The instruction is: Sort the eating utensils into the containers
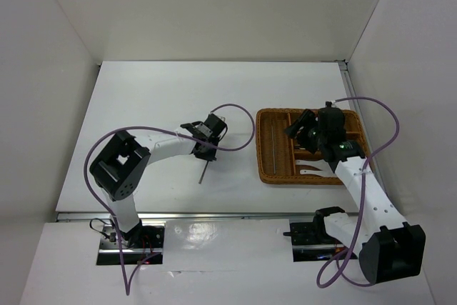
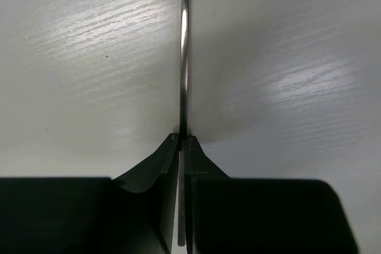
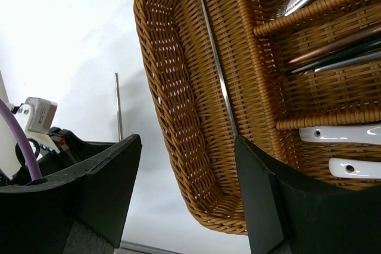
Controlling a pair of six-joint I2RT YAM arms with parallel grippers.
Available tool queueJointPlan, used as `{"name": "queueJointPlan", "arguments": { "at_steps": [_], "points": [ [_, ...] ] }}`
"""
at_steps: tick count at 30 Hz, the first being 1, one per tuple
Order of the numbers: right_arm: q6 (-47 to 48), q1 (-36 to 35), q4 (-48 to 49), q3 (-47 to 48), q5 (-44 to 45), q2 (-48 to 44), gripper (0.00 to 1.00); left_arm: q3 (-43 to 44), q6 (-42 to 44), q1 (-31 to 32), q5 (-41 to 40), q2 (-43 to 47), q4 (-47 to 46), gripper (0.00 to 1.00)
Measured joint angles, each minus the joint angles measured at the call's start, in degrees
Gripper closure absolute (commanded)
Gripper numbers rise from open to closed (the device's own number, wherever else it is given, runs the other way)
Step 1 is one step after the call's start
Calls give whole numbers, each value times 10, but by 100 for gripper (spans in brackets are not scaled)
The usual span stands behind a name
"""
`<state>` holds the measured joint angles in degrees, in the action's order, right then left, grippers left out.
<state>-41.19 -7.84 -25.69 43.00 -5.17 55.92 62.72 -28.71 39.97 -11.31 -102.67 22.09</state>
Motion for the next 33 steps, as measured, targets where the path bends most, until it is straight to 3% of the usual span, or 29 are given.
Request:
{"name": "queueJointPlan", "arguments": {
  "at_steps": [9,17,23,27,33],
  "points": [
    [23,0,17,-2,-30,2,28,3,-30,0,2,1,2,92],
    [73,-5,117,-15,-196,10,27,-42,-60,-43,95,116,-8,91],
    [92,-69,189,-16,-256,50,24,-23,-64,-49,193,221,-63,91],
    [96,-125,226,-13,-258,76,17,-21,-82,-48,252,235,-96,90],
    [98,-179,253,10,-225,116,17,-40,-106,-43,300,241,-123,90]
  ]
}}
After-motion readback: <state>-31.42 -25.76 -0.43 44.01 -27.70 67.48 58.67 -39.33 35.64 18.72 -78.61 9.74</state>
